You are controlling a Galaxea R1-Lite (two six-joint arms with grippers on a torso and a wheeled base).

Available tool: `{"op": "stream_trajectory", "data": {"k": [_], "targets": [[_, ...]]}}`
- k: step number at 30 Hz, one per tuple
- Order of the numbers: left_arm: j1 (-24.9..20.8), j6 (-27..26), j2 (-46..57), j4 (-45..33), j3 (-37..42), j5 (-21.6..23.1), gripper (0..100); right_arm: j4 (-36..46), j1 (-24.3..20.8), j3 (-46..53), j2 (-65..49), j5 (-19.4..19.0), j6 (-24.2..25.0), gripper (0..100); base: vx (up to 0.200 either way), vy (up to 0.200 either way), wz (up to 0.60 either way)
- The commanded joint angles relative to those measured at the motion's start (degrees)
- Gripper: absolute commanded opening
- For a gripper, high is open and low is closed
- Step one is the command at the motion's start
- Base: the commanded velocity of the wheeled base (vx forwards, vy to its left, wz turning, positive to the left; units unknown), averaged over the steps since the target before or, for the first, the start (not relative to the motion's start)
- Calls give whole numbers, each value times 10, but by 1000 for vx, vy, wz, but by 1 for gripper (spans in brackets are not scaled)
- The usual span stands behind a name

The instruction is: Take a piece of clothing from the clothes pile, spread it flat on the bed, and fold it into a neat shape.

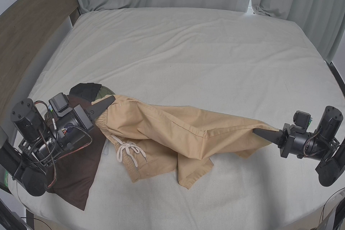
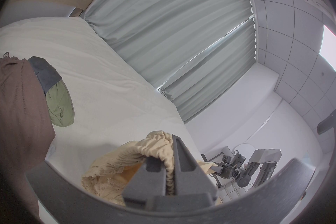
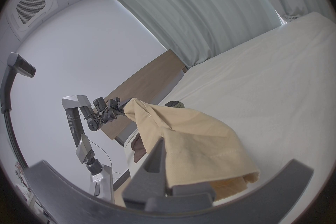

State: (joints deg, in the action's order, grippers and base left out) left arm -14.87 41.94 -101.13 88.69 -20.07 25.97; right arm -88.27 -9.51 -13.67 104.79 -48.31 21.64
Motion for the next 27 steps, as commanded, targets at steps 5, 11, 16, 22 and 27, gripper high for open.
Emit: {"op": "stream_trajectory", "data": {"k": [5, 11, 16, 22, 27], "targets": [[0, -1, -13, 1, -5, 3, 0, -1, 3, -1, 0, 0, 0, 0, 0, 0, 0], [-1, -3, -26, 2, -16, 3, 0, -1, 4, -2, -1, 0, -1, 0, 0, 0, 0], [-2, -9, -35, 3, -22, 4, 0, -1, 9, -6, -2, 0, -1, 0, 0, 0, 0], [1, -43, -51, 3, -42, -2, 0, -1, 14, -9, -1, 0, 0, 0, 0, 0, 0], [8, -86, -71, 3, -46, -2, 0, -1, 15, -9, -2, 0, 0, 0, 0, 0, 0]]}}
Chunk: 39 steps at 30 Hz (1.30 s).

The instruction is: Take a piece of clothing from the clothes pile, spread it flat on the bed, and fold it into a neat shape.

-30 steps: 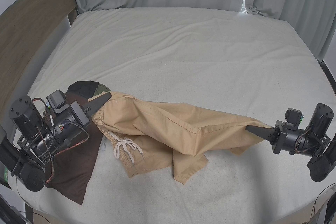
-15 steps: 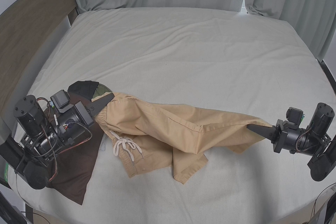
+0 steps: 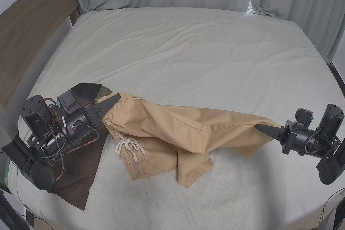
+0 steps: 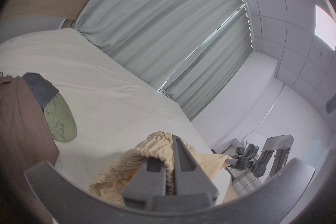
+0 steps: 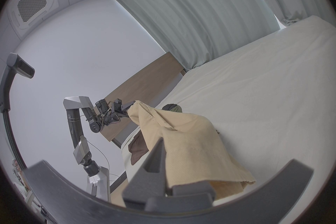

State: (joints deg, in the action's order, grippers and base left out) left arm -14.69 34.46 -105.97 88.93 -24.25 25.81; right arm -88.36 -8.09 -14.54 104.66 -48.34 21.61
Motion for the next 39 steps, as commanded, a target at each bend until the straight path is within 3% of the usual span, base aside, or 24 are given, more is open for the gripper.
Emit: {"op": "stream_trajectory", "data": {"k": [1, 8, 39], "targets": [[8, -17, -27, 0, -7, -1, 0, -1, 1, 0, -2, 0, 0, 0, 0, 0, 0], [25, -40, -54, 0, -34, -25, 0, 0, 11, -1, -1, 0, -1, 0, 0, 0, 0], [40, -39, -52, 0, -38, -24, 0, 0, 53, -28, -2, 0, 22, 0, 0, 0, 0]]}}
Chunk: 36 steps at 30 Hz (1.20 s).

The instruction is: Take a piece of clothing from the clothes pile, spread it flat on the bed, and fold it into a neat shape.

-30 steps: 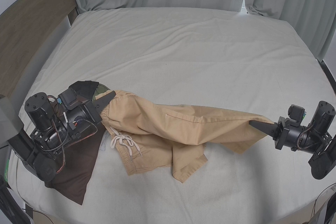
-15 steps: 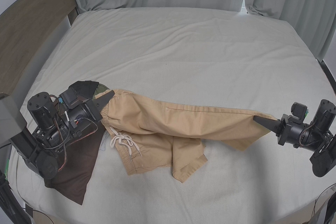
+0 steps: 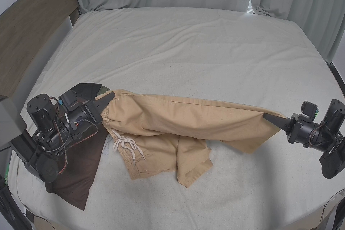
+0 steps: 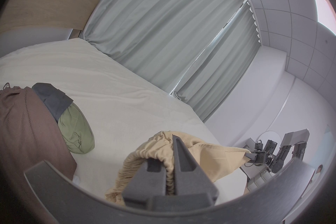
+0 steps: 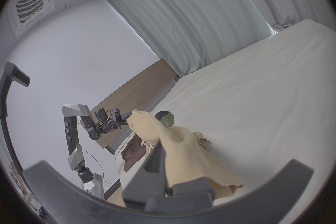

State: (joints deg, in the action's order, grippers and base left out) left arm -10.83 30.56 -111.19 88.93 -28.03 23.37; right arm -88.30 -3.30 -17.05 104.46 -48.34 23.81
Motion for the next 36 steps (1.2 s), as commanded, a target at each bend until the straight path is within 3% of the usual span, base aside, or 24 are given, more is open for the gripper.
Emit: {"op": "stream_trajectory", "data": {"k": [1, 36], "targets": [[2, -1, 0, 0, -1, 0, 0, 0, 7, -4, 0, 0, 2, 0, 0, 0, 0], [16, -1, 5, 0, 2, -1, 0, 0, 21, -25, -3, 0, 12, 0, 0, 0, 0]]}}
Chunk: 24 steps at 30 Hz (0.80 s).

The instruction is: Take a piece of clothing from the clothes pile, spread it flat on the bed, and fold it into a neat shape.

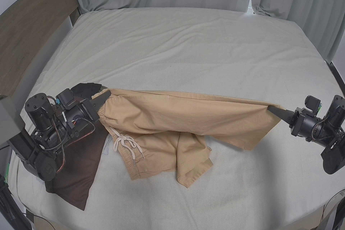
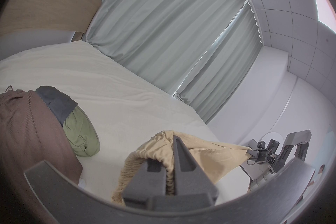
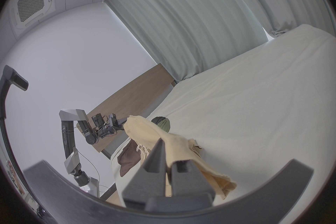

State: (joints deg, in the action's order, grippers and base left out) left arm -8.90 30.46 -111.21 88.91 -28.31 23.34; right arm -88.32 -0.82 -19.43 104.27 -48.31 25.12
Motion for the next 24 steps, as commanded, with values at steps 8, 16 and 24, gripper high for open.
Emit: {"op": "stream_trajectory", "data": {"k": [8, 16, 24], "targets": [[2, -1, 10, 0, 4, -1, 0, 1, -11, -42, 7, 17, 1, 0, 0, 0, 0], [0, -1, -16, 0, -24, -1, 0, 1, -9, -84, 26, 31, 26, 0, 0, 0, 0], [-2, 2, -36, 1, -44, -11, 0, 1, -7, -126, 62, 33, 52, 0, 0, 0, 0]]}}
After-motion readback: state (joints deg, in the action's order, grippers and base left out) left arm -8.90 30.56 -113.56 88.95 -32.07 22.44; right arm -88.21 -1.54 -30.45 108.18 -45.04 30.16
